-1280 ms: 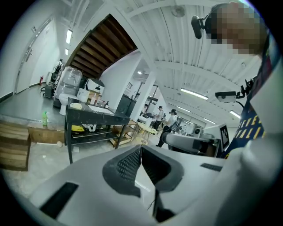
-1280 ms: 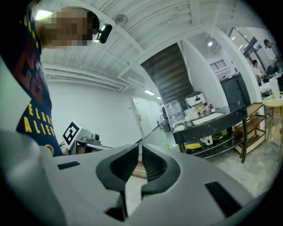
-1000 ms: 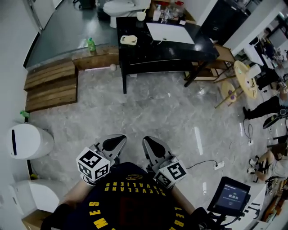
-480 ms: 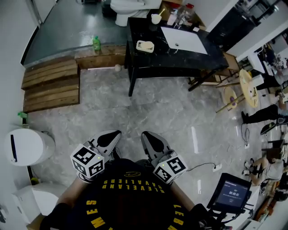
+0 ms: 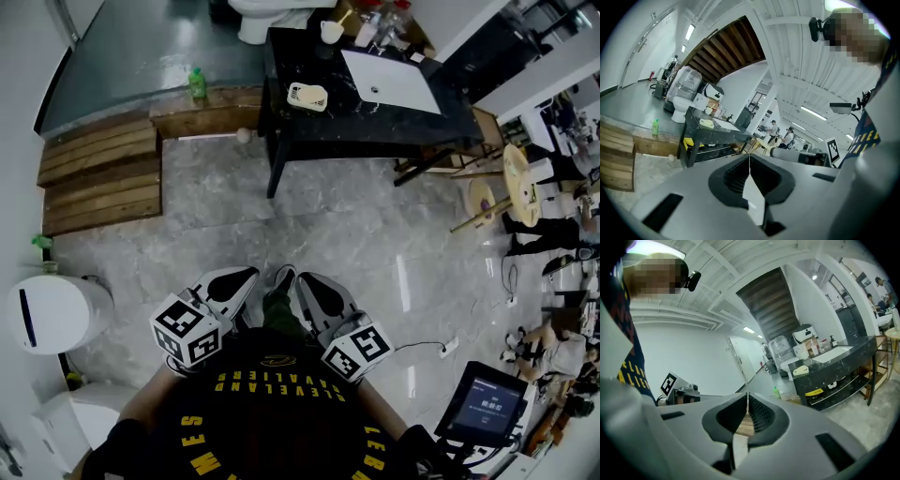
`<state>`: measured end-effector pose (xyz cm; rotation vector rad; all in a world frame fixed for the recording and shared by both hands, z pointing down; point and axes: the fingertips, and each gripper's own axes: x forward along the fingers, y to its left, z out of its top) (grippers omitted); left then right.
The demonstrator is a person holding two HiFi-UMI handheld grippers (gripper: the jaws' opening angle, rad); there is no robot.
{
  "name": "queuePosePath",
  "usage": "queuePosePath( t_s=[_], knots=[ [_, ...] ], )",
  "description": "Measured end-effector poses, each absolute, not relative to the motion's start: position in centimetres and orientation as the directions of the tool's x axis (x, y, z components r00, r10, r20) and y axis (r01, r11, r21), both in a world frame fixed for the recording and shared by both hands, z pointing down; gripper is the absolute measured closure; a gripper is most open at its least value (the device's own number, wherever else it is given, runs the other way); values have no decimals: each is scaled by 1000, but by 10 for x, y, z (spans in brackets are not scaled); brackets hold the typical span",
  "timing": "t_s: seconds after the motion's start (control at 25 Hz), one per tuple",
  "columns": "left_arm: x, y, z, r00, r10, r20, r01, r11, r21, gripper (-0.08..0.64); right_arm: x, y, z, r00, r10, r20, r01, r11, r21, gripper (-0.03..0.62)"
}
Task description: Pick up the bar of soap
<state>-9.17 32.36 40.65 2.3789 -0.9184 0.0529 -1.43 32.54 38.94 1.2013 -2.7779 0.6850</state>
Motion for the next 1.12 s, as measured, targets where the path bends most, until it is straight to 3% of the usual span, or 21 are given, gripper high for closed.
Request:
queuePosePath(
  t_s=[1.12],
  knots=[
    [-9, 109, 396, 640, -688, 343, -754, -475, 453, 546, 62, 93, 387, -814, -561, 153, -559, 681, -474, 571]
  ],
)
